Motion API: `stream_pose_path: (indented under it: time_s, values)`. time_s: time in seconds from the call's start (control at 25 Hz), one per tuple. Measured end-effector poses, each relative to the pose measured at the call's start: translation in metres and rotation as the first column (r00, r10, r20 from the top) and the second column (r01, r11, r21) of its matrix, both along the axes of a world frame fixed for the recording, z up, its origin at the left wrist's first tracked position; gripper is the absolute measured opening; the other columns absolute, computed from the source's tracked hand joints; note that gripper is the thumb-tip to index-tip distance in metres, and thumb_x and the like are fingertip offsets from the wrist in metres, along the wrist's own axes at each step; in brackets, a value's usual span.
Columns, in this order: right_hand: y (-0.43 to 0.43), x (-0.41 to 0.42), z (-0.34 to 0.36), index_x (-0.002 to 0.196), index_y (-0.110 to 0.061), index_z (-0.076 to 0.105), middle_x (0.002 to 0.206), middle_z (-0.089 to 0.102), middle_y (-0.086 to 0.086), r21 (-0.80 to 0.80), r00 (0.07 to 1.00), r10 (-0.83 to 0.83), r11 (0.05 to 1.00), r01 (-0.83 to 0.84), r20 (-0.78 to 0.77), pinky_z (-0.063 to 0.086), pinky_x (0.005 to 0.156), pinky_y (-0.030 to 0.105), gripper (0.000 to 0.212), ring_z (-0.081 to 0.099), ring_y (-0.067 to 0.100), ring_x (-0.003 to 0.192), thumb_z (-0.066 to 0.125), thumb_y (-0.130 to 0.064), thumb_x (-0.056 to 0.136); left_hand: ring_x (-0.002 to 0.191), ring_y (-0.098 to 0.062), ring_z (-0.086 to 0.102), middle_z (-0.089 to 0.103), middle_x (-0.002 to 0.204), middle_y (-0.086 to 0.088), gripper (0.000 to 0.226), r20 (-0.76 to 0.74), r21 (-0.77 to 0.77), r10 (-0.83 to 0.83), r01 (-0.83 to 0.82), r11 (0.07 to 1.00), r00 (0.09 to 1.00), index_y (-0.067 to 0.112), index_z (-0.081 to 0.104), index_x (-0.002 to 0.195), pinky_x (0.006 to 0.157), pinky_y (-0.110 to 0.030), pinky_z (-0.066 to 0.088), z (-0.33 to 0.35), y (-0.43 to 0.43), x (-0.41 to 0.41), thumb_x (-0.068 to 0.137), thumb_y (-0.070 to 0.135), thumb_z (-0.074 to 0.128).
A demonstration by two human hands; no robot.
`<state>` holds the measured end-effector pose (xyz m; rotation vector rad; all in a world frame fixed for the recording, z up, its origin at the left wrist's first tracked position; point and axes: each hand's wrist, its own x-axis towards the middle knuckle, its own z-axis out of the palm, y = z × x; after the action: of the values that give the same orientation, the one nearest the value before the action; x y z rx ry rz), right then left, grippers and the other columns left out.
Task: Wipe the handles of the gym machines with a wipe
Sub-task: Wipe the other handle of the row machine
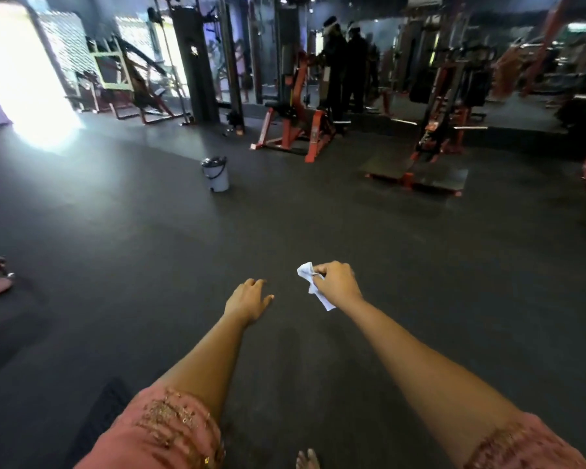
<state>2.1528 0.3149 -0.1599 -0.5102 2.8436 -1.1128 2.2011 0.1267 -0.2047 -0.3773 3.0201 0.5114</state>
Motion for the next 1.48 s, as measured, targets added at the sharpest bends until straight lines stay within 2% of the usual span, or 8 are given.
stream_pose_path:
  time_s: [0.12, 0.32, 0.48, 0.72, 0.84, 1.16, 1.28, 1.48]
  values:
    - [-0.064, -0.084, 0.019, 0.051, -0.018, 0.051, 0.06, 0.058, 0.003, 0.087, 0.988, 0.147, 0.986, -0.143, -0.043, 0.043, 0.055, 0.029, 0.035, 0.057, 0.027, 0.065, 0.044, -0.015, 0.085, 0.129, -0.029, 0.039, 0.039, 0.141, -0.012, 0.052, 0.039, -0.053, 0.122, -0.12, 0.991, 0.992, 0.014, 0.036, 0.139, 0.104, -0.04, 0.036, 0.012, -0.061, -0.062, 0.095, 0.04, 0.044]
    - [-0.195, -0.196, 0.045, 0.043, -0.023, 0.035, 0.08, 0.07, 0.018, 0.129, 0.908, 0.399, 0.914, -0.384, -0.125, 0.046, 0.069, 0.035, 0.043, 0.06, 0.038, 0.081, 0.046, -0.015, 0.084, 0.131, -0.027, 0.038, 0.039, 0.142, -0.009, 0.052, 0.011, -0.113, 0.37, -0.366, 0.924, 0.929, 0.017, 0.034, 0.141, 0.107, -0.038, 0.031, 0.043, -0.171, -0.135, 0.095, 0.038, 0.044]
    - [-0.293, -0.237, 0.052, 0.06, -0.015, 0.062, 0.083, 0.071, 0.015, 0.111, 0.807, 0.574, 0.819, -0.563, -0.14, 0.047, 0.074, 0.034, 0.034, 0.063, 0.033, 0.084, 0.047, -0.025, 0.089, 0.13, -0.027, 0.039, 0.04, 0.142, -0.008, 0.05, 0.016, -0.154, 0.537, -0.529, 0.835, 0.843, 0.017, 0.036, 0.14, 0.107, -0.037, 0.033, 0.05, -0.249, -0.142, 0.095, 0.039, 0.044]
    - [-0.462, -0.295, 0.051, 0.047, -0.023, 0.049, 0.077, 0.071, 0.011, 0.074, 0.592, 0.794, 0.605, -0.793, -0.139, 0.051, 0.072, 0.035, 0.041, 0.064, 0.033, 0.082, 0.045, -0.029, 0.087, 0.128, -0.028, 0.041, 0.04, 0.14, -0.011, 0.052, -0.031, -0.172, 0.75, -0.742, 0.648, 0.661, 0.015, 0.034, 0.141, 0.106, -0.04, 0.034, 0.066, -0.372, -0.159, 0.095, 0.037, 0.045]
    - [-0.538, -0.31, 0.06, 0.061, -0.02, 0.063, 0.079, 0.071, 0.011, 0.073, 0.453, 0.882, 0.464, -0.883, -0.125, 0.045, 0.065, 0.03, 0.031, 0.063, 0.032, 0.082, 0.045, -0.021, 0.086, 0.13, -0.027, 0.039, 0.037, 0.142, -0.01, 0.054, -0.011, -0.159, 0.837, -0.828, 0.538, 0.547, 0.015, 0.032, 0.142, 0.106, -0.04, 0.035, 0.079, -0.42, -0.165, 0.095, 0.037, 0.046]
    - [-0.723, -0.264, 0.066, 0.095, -0.019, 0.072, 0.088, 0.072, 0.01, 0.025, 0.046, 0.984, 0.051, -0.998, -0.174, 0.045, 0.076, 0.03, 0.027, 0.063, 0.029, 0.09, 0.047, -0.017, 0.086, 0.131, -0.029, 0.037, 0.035, 0.144, -0.011, 0.055, -0.002, -0.19, 0.986, -0.968, 0.161, 0.164, 0.015, 0.029, 0.143, 0.107, -0.041, 0.034, 0.09, -0.518, -0.101, 0.095, 0.038, 0.045]
    - [-0.8, -0.211, 0.068, 0.097, -0.02, 0.072, 0.09, 0.072, 0.012, 0.031, -0.108, 0.972, -0.104, -0.994, -0.211, 0.043, 0.072, 0.03, 0.027, 0.062, 0.032, 0.088, 0.049, -0.017, 0.084, 0.13, -0.03, 0.038, 0.035, 0.143, -0.011, 0.055, -0.025, -0.17, 1.0, -0.985, 0.008, 0.013, 0.015, 0.029, 0.143, 0.106, -0.042, 0.035, 0.091, -0.568, -0.054, 0.095, 0.037, 0.045]
    - [-0.909, -0.11, 0.081, 0.092, -0.015, 0.073, 0.091, 0.07, 0.013, 0.042, -0.245, 0.942, -0.242, -0.969, -0.23, 0.039, 0.067, 0.029, 0.027, 0.062, 0.032, 0.088, 0.048, -0.01, 0.083, 0.129, -0.03, 0.04, 0.037, 0.142, -0.01, 0.051, -0.048, -0.09, 0.983, -0.98, -0.179, -0.175, 0.018, 0.033, 0.14, 0.105, -0.043, 0.037, 0.101, -0.649, 0.033, 0.094, 0.035, 0.047]
